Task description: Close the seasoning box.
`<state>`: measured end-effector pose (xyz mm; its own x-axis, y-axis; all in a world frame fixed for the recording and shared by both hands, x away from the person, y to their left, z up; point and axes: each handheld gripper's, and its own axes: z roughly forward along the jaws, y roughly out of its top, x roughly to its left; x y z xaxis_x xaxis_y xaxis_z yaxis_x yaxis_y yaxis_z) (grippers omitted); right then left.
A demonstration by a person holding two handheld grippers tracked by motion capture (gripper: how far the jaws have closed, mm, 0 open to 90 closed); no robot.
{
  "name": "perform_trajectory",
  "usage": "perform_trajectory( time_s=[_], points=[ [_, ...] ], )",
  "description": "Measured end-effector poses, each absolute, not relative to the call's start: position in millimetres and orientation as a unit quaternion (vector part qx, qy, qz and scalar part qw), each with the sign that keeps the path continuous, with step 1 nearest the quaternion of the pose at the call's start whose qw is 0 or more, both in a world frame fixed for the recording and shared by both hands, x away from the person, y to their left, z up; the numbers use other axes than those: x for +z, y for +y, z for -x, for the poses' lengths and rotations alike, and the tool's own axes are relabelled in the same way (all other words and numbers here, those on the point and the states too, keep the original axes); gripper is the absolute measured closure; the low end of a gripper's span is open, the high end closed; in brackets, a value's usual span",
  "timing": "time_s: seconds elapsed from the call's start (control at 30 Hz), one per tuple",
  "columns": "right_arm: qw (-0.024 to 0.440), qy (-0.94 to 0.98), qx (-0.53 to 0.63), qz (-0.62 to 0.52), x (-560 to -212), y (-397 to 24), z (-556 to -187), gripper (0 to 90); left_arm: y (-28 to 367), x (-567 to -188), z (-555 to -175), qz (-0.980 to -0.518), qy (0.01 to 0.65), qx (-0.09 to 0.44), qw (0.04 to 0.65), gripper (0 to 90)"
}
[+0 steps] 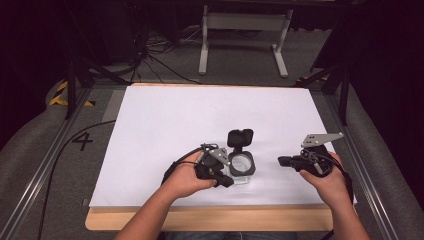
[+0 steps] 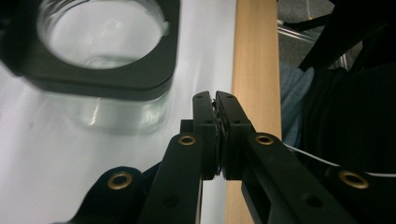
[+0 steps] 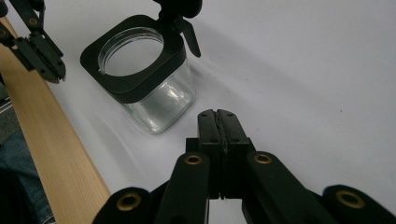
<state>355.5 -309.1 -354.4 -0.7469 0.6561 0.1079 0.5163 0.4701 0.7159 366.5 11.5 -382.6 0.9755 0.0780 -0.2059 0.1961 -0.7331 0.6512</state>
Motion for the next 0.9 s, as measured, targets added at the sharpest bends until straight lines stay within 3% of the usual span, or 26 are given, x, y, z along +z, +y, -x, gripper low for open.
perform_trajectory(
  time_s=[0.3, 0.9],
  points=[
    [0.087, 0.853, 0.398, -0.327, -345, -298, -359, 90.0, -2, -390, -361, -0.929, 0.070, -0.080, 0.356, 88.5],
    [0.096, 0.860, 0.419, -0.277, -279, -236, -409, 90.0, 3, -401, -363, -0.920, 0.093, -0.047, 0.377, 89.9]
  ],
)
